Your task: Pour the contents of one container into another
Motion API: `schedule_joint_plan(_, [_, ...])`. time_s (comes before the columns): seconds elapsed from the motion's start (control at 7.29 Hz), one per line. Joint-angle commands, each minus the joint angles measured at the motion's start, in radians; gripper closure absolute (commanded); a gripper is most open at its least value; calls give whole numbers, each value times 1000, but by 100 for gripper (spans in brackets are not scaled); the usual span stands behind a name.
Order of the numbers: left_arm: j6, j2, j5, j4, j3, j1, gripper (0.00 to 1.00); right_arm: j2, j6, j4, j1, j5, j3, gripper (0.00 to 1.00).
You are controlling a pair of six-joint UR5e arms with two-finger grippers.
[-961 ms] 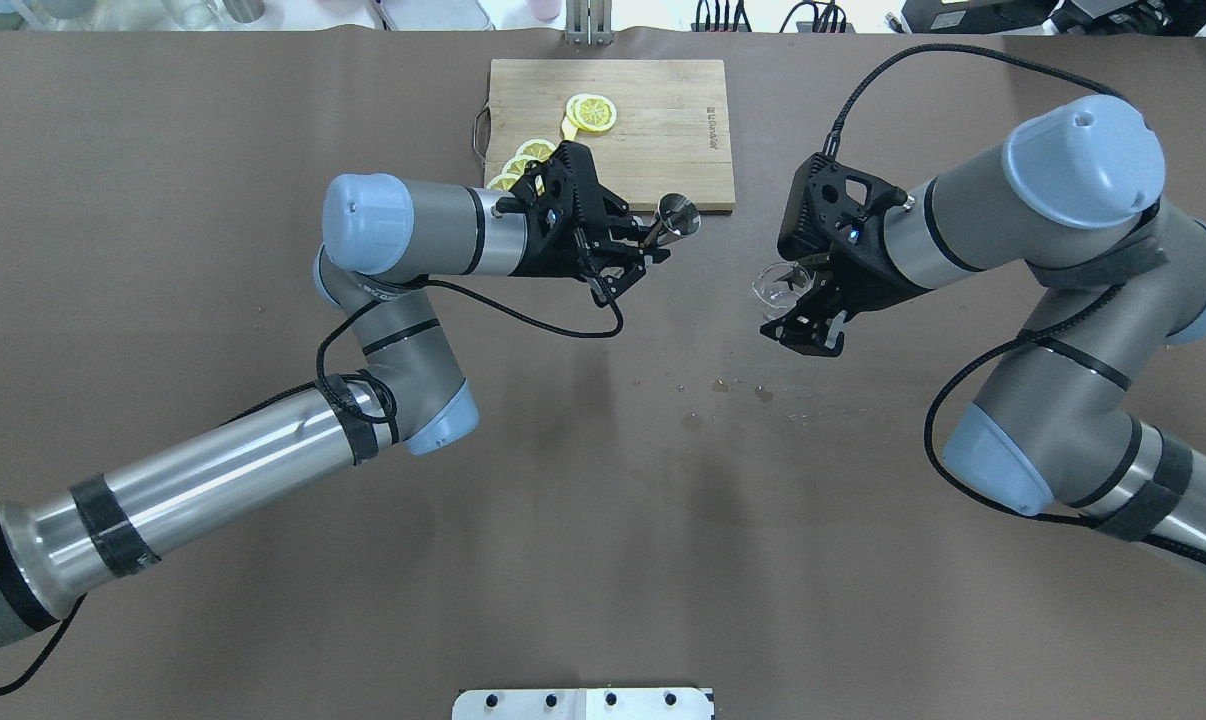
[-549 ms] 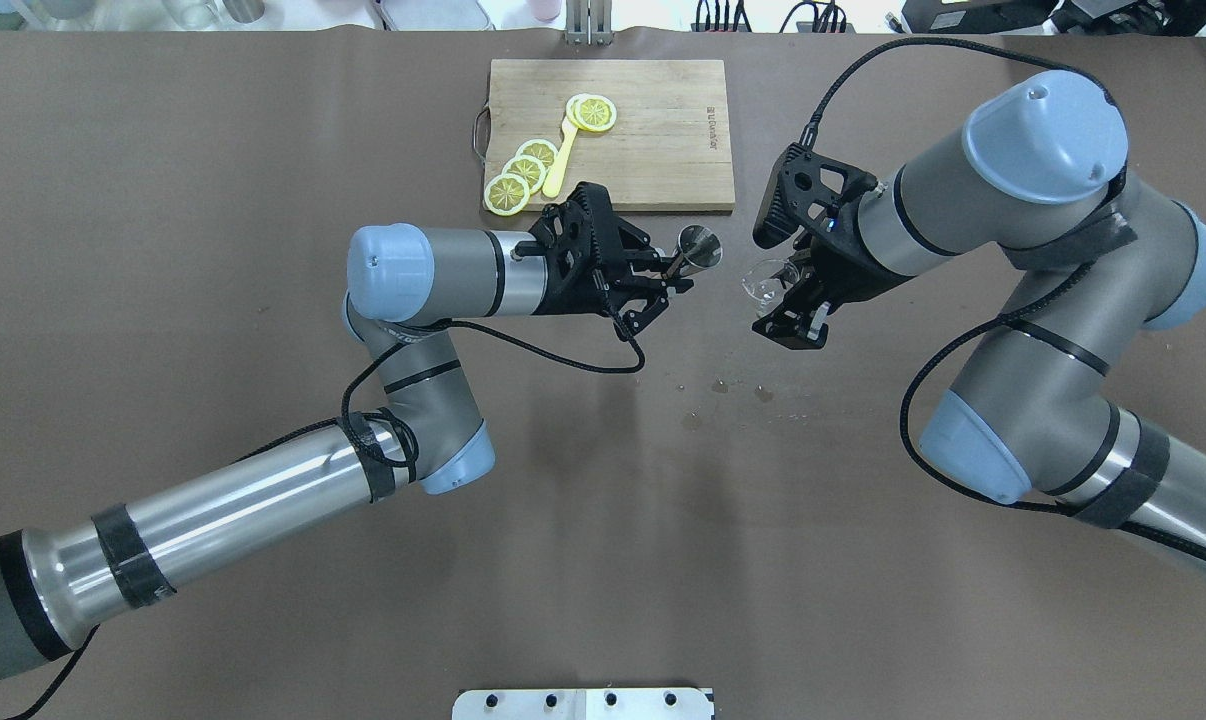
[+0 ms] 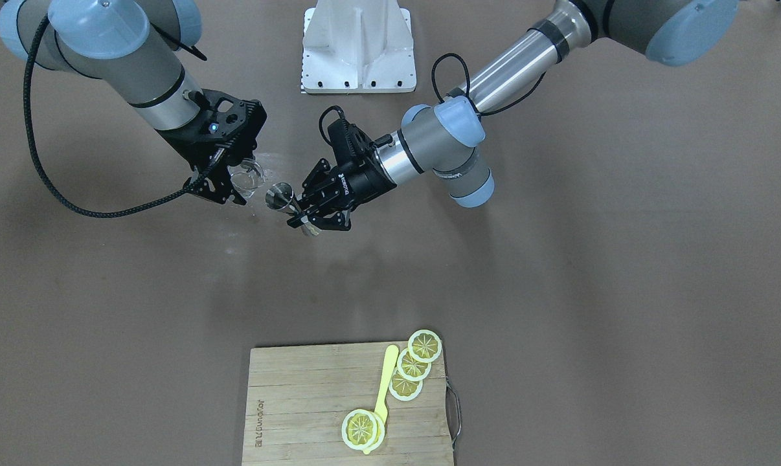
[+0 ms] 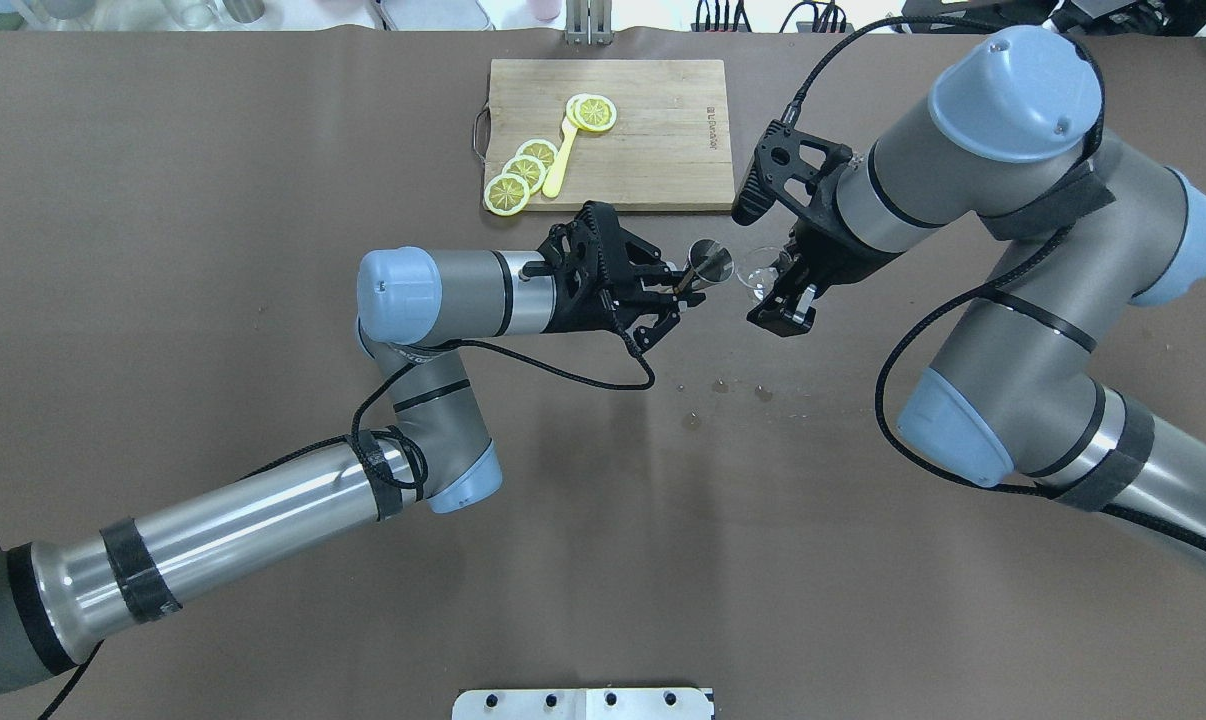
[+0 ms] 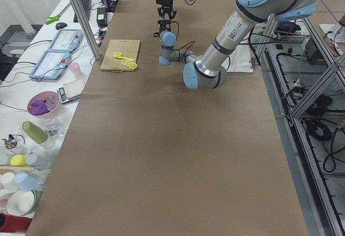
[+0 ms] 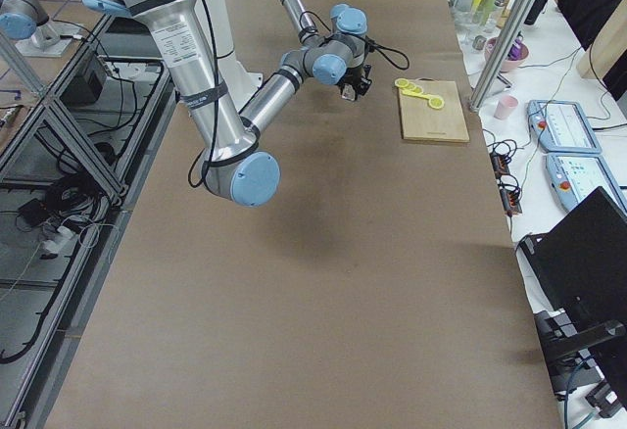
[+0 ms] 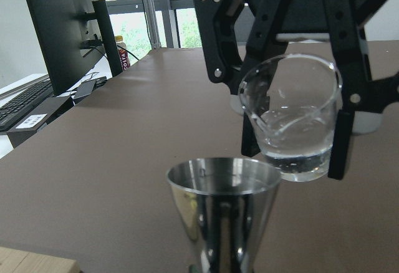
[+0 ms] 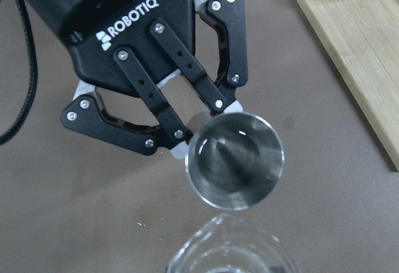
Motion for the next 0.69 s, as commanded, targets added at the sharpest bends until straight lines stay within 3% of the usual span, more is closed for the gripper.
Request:
schedule_joint_plan(0.0, [-10, 0, 2, -1, -1, 2, 100, 19, 0, -60, 4, 6, 7, 100])
schedule_joint_plan(0.55, [-19, 0, 14, -1, -1, 2, 100, 70, 0, -180, 4, 6, 0, 100])
